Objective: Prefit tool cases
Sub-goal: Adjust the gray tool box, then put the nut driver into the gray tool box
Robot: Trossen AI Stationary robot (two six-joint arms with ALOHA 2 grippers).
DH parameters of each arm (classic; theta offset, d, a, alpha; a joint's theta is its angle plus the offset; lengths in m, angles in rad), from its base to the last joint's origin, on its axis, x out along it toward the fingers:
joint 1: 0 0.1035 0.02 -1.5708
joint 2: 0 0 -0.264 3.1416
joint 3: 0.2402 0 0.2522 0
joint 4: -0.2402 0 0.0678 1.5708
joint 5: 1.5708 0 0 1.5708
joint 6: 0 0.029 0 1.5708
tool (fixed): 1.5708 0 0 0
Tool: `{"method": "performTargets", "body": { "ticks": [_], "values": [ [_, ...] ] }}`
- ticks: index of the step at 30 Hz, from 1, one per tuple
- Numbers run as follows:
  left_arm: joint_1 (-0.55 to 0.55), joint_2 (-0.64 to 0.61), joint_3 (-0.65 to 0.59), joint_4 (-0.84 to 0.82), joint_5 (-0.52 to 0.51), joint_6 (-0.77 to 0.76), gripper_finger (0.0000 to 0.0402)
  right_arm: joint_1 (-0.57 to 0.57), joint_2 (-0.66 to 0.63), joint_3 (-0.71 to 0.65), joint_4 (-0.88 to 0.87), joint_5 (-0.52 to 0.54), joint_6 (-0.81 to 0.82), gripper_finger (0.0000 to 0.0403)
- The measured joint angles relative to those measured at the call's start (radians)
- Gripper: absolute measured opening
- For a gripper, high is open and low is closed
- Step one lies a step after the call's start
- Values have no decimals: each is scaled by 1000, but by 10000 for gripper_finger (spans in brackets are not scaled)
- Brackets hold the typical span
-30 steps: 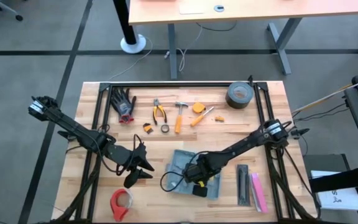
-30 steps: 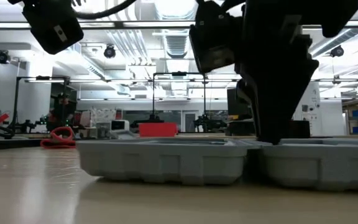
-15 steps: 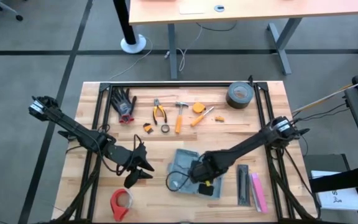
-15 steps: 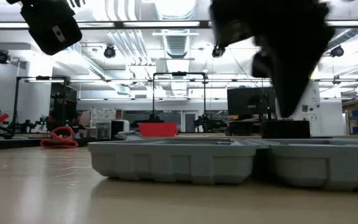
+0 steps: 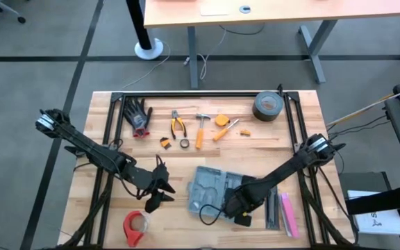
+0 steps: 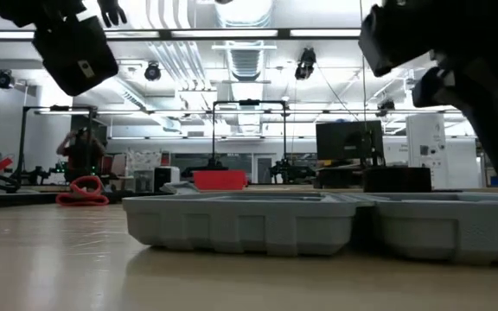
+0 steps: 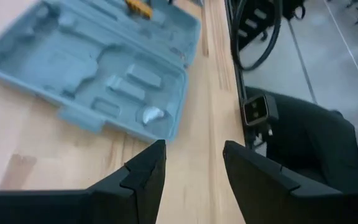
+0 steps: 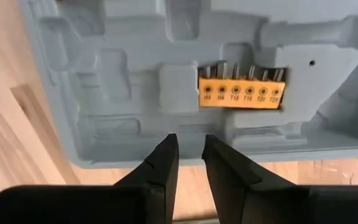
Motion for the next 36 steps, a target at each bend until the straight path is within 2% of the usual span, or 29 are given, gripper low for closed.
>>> {"method": "performTargets", "body": {
  "ticks": [8, 18, 23, 30, 36],
  "values": [
    [-1, -4, 0, 14, -56, 11, 168, -2, 0, -78, 24, 12, -29, 46],
    [0, -13, 0, 16, -59, 11, 168, -52, 0, -133, 33, 167, -166, 54],
    [0, -14, 0, 16, -58, 5, 168, -108, 0, -133, 32, 193, -229, 57],
    [-4, -3, 0, 12, -57, -27, 168, -117, -81, -134, 5, 222, -173, 44],
    [0, 83, 16, 16, -58, -50, 168, -85, -174, -136, -20, 269, -84, 39]
  ]
}}
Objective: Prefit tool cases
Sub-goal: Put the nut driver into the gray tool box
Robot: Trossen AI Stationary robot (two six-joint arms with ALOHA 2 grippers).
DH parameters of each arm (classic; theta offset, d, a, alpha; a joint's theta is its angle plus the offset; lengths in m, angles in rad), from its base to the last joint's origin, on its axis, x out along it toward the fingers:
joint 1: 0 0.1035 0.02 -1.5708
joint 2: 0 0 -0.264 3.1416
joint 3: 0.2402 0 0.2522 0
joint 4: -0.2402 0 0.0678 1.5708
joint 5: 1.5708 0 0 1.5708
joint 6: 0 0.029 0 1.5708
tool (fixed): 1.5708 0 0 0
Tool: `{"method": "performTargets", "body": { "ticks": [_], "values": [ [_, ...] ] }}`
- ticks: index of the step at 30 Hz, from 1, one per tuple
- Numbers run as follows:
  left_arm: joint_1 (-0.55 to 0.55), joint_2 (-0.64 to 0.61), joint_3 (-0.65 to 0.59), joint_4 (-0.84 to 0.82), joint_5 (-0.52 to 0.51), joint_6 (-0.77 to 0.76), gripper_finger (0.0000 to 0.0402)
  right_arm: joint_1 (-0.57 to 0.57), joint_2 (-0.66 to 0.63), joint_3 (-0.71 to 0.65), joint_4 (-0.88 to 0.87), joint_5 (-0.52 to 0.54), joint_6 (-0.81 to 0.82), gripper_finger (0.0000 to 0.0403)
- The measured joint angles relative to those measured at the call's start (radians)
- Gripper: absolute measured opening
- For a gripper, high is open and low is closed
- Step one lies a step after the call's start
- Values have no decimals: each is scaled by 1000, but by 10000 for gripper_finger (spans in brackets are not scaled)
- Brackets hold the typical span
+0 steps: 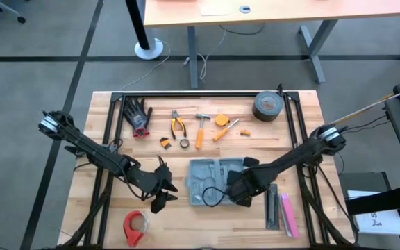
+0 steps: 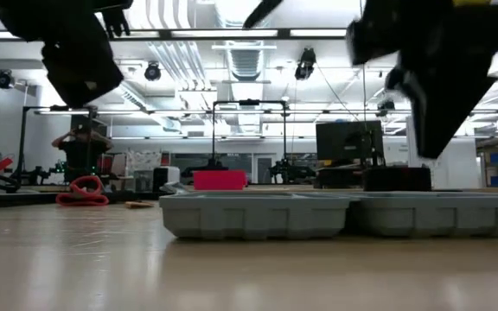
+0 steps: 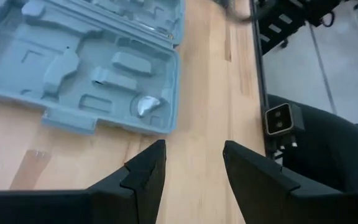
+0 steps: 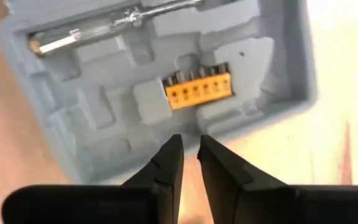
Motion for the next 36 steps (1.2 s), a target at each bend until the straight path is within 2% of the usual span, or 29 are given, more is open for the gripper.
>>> {"method": "performTargets", "body": {
  "ticks": [4, 9, 16, 22, 29, 36],
  "values": [
    [16, 70, 59, -4, -1, 32, 168, 20, -57, -31, -29, 29, 65, 40],
    [68, 130, 139, -55, -76, 84, 168, 23, -126, -102, -30, 66, 175, 50],
    [193, 141, 169, -64, -99, 113, 168, 14, -196, -250, 20, 131, 284, 65],
    [279, 141, 166, -70, -101, 165, 168, -57, -222, -341, 222, 153, 164, 70],
    [278, 123, 165, -55, -103, 248, 168, -203, -227, -342, 313, 151, -27, 54],
    [277, 101, 135, -12, -105, 281, 168, -354, -234, -317, 379, 72, -196, 43]
  ]
}}
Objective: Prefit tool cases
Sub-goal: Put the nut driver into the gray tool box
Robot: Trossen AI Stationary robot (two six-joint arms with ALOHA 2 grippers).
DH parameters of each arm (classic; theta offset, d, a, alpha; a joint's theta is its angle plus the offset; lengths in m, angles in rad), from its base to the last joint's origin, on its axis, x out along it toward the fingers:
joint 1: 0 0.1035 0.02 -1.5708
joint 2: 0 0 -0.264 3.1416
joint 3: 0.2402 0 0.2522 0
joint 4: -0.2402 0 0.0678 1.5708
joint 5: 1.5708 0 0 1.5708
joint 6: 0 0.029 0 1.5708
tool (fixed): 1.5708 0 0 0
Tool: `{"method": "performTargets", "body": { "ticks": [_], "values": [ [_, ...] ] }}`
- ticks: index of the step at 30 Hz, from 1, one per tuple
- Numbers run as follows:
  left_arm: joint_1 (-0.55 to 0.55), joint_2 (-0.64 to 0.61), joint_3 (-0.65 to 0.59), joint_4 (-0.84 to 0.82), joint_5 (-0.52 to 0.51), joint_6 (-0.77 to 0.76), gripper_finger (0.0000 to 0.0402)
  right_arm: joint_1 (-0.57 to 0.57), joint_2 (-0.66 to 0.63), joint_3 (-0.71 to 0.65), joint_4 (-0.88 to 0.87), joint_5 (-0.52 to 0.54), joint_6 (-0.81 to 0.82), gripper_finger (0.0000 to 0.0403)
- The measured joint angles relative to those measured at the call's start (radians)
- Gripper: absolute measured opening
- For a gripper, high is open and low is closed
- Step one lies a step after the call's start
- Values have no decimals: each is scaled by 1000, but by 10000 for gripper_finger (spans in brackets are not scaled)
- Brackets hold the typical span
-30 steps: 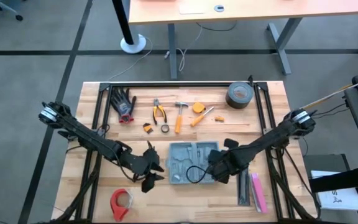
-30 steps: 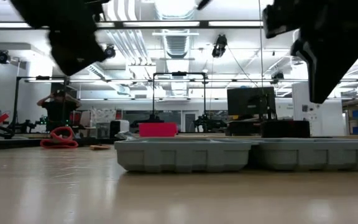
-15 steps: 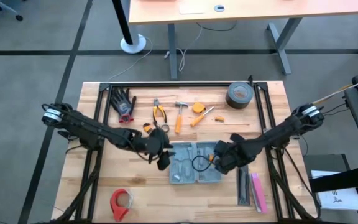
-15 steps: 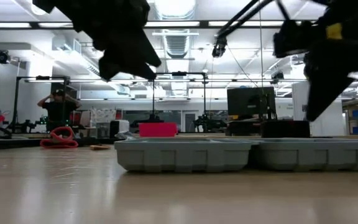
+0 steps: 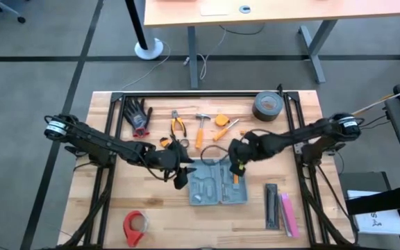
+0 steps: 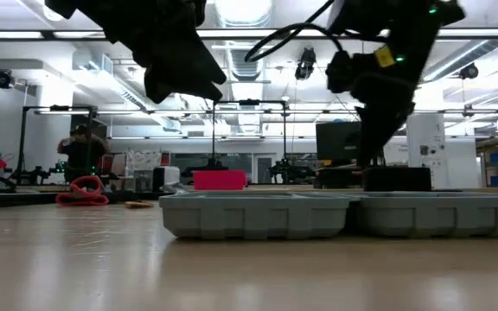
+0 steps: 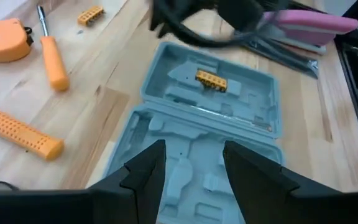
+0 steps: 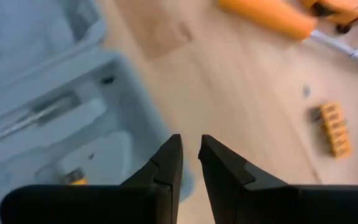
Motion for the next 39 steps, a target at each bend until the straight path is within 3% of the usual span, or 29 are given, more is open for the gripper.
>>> {"method": "performTargets", "body": {
  "ticks": [9, 18, 23, 31, 39],
  "values": [
    [-1, -72, -49, 68, -73, 41, 168, -165, -1, 63, 18, -73, -167, 50],
    [6, -233, -237, 282, -80, 49, 168, -342, 15, 108, 28, -179, -322, 64],
    [18, -327, -329, 319, -80, 41, 168, -394, 47, 148, 22, -214, -479, 65],
    [31, -395, -378, 313, -102, 13, 168, -434, 184, 272, -50, -266, -653, 48],
    [31, -400, -385, 305, -105, -50, 168, -422, 260, 353, -62, -329, -701, 46]
  ]
}}
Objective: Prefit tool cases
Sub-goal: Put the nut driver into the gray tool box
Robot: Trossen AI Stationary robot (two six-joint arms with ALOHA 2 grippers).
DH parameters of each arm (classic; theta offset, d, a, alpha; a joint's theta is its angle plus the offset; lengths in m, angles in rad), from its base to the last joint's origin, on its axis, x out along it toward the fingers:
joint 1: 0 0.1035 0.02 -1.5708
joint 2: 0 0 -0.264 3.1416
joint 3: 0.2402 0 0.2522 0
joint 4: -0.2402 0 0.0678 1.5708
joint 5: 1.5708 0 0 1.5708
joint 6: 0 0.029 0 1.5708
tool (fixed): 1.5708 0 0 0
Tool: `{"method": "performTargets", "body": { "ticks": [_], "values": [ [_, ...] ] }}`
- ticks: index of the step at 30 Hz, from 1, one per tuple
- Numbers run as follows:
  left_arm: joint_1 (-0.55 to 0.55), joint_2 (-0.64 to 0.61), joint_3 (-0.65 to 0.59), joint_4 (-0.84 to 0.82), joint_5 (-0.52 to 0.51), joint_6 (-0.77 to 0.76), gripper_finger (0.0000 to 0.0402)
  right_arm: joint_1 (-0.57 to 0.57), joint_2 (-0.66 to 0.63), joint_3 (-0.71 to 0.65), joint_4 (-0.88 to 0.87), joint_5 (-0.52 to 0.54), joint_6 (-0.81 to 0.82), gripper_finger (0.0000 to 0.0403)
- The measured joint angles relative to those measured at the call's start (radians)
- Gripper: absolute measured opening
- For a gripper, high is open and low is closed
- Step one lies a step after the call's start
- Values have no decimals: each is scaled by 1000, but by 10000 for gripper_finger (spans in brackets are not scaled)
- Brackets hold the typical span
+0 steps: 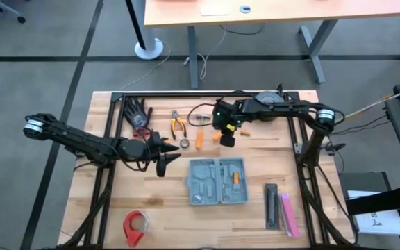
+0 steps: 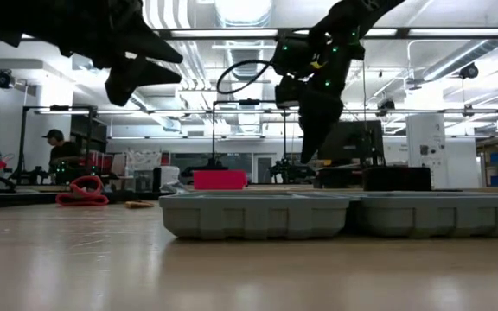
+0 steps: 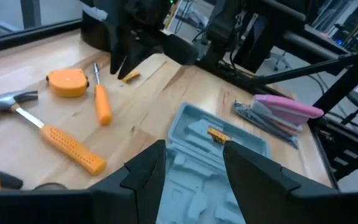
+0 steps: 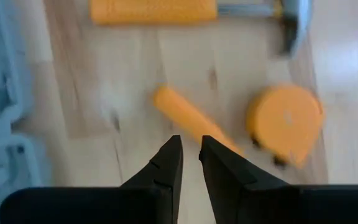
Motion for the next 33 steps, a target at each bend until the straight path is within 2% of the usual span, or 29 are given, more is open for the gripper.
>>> {"method": "performTargets", "body": {
  "ticks": [7, 13, 26, 33],
  "values": [
    [3, 1, -2, -19, -34, -61, 168, 5, 61, 4, -28, -4, -147, 62],
    [3, 1, -2, -32, -34, -109, 168, 10, 78, 4, -27, -6, -175, 71],
    [3, 2, -2, -26, -32, -207, 168, 2, 82, 4, 12, -14, -356, 55],
    [3, 2, -2, -25, -32, -224, 168, -2, 83, 4, 27, -18, -366, 103]
  ]
}}
